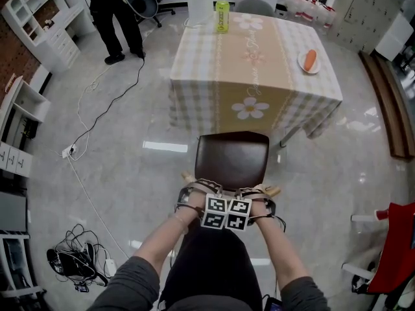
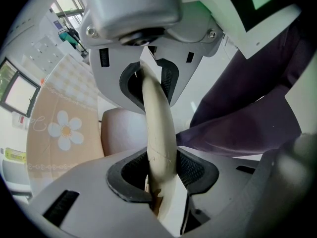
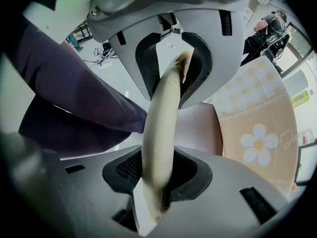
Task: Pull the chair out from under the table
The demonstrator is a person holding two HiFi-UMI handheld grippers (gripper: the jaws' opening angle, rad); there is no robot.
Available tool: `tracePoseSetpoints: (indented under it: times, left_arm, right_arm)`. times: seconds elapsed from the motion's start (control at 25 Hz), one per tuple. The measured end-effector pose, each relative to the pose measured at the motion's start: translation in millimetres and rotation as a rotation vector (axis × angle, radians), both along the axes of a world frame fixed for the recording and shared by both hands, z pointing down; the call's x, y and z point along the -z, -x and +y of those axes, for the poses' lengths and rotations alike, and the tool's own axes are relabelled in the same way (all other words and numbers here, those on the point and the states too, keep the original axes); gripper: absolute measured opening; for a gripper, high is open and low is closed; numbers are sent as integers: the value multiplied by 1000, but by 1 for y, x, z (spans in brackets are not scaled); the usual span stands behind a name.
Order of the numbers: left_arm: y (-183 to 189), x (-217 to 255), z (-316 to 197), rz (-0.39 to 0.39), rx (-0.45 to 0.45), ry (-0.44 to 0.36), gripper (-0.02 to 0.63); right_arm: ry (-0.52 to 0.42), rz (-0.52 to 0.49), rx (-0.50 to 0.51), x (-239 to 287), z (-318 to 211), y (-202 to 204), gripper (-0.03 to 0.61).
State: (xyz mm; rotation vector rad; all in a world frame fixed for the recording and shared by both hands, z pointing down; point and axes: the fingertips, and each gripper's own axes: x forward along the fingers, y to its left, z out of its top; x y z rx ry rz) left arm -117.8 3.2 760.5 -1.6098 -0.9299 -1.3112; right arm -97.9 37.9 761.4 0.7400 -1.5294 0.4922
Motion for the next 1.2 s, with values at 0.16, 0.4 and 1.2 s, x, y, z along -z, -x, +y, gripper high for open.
tracePoseSetpoints:
  times: [0.16,0.4,1.2]
  left_arm:
    - [6,0,5,-4,2,1,150]
    - [14,0,14,-4,1,6,150]
    - [37,-3,35,-7,13,15,150]
  right_arm:
    - [0,1,0,-1,5,6,129]
    - [4,1,2,0,13,13,129]
    - [15,2,12,-1,35,36,130]
